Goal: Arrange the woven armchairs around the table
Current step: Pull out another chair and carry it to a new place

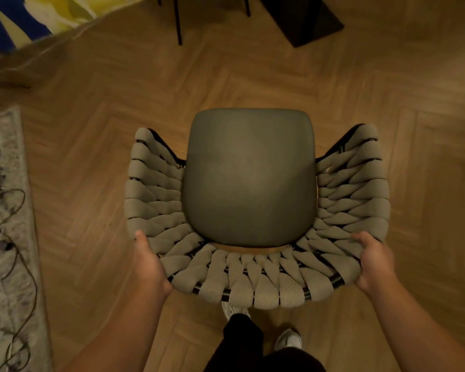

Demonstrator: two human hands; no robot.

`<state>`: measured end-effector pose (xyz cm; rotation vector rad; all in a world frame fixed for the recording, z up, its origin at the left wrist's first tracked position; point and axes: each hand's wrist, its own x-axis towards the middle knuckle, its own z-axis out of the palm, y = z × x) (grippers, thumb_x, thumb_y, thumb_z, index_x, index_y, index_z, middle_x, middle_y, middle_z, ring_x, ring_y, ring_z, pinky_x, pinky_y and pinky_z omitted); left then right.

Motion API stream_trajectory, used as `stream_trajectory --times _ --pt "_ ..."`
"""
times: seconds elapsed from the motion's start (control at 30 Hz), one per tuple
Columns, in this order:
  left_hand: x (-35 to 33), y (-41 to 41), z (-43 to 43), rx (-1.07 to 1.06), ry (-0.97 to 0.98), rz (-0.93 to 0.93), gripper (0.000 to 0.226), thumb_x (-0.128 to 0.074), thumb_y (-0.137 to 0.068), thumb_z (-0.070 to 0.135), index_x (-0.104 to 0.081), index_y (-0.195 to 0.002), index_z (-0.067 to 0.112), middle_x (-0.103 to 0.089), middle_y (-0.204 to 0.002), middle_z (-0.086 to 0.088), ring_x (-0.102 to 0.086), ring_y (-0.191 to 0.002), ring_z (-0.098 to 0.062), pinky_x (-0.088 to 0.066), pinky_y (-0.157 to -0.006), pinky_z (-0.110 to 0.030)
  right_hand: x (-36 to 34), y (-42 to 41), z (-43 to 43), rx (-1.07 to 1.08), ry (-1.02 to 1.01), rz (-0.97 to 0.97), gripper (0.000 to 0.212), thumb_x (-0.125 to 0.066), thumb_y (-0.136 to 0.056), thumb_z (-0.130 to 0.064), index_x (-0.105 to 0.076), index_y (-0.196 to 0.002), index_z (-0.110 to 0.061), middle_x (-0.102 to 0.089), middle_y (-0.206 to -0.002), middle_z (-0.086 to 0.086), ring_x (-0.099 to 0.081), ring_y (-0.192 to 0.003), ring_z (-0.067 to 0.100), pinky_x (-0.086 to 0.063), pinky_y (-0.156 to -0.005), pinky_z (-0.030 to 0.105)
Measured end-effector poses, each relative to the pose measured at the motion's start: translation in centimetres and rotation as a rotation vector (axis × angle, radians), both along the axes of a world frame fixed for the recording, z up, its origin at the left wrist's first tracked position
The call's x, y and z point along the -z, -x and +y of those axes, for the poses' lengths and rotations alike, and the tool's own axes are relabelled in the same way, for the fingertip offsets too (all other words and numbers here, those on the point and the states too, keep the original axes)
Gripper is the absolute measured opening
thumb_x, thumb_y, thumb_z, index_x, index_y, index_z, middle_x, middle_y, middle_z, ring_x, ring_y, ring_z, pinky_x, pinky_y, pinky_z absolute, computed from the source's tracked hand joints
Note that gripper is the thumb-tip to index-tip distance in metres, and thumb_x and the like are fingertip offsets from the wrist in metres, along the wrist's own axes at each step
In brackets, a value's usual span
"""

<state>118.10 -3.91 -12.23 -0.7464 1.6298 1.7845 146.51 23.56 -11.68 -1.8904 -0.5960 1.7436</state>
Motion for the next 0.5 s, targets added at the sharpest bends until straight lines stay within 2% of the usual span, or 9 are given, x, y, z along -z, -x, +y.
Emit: stream_trajectory --times 0.13,0.27,0.4,0.5 --pt "0.2 2.8 2.9 -0.008 -0.004 0.003 0.070 -0.042 -0.090 0.074 -0.063 -0.134 0.024 -0.070 -0.127 -0.012 -0.068 -0.115 -0.037 -0.051 -0.093 -0.068 0.1 2.4 2.7 0.005 -0.013 -0.007 0.039 -0.066 -0.080 -0.011 -0.067 -0.119 -0.014 -0.073 -0.114 0.018 -0.072 -0.098 0.041 -0.055 -0.088 0.064" --pt "0.2 5.4 6.3 -0.009 0.009 0.004 0.069 -0.042 -0.090 0.073 -0.063 -0.135 0.024 -0.071 -0.127 -0.010 -0.069 -0.114 -0.036 -0.051 -0.094 -0.067 0.2 4.9 6.1 0.003 -0.018 -0.012 0.039 -0.065 -0.081 -0.011 -0.067 -0.120 -0.013 -0.073 -0.114 0.018 -0.072 -0.098 0.040 -0.055 -0.088 0.064" --pt "0.8 8.8 9.7 0.001 0.056 0.006 0.076 -0.049 -0.080 0.080 -0.064 -0.134 0.027 -0.070 -0.129 -0.010 -0.067 -0.117 -0.037 -0.050 -0.095 -0.069 0.8 7.5 9.7 0.005 -0.033 -0.002 0.046 -0.066 -0.074 -0.012 -0.067 -0.121 -0.012 -0.073 -0.114 0.018 -0.072 -0.099 0.041 -0.055 -0.087 0.065" --pt "1.1 11.4 12.8 0.015 0.070 0.005 0.078 -0.049 -0.079 0.081 -0.065 -0.133 0.027 -0.070 -0.129 -0.011 -0.067 -0.117 -0.037 -0.049 -0.095 -0.069 0.7 9.9 12.7 -0.001 -0.047 0.007 0.044 -0.064 -0.076 -0.010 -0.067 -0.120 -0.010 -0.073 -0.114 0.018 -0.071 -0.101 0.040 -0.055 -0.088 0.064"
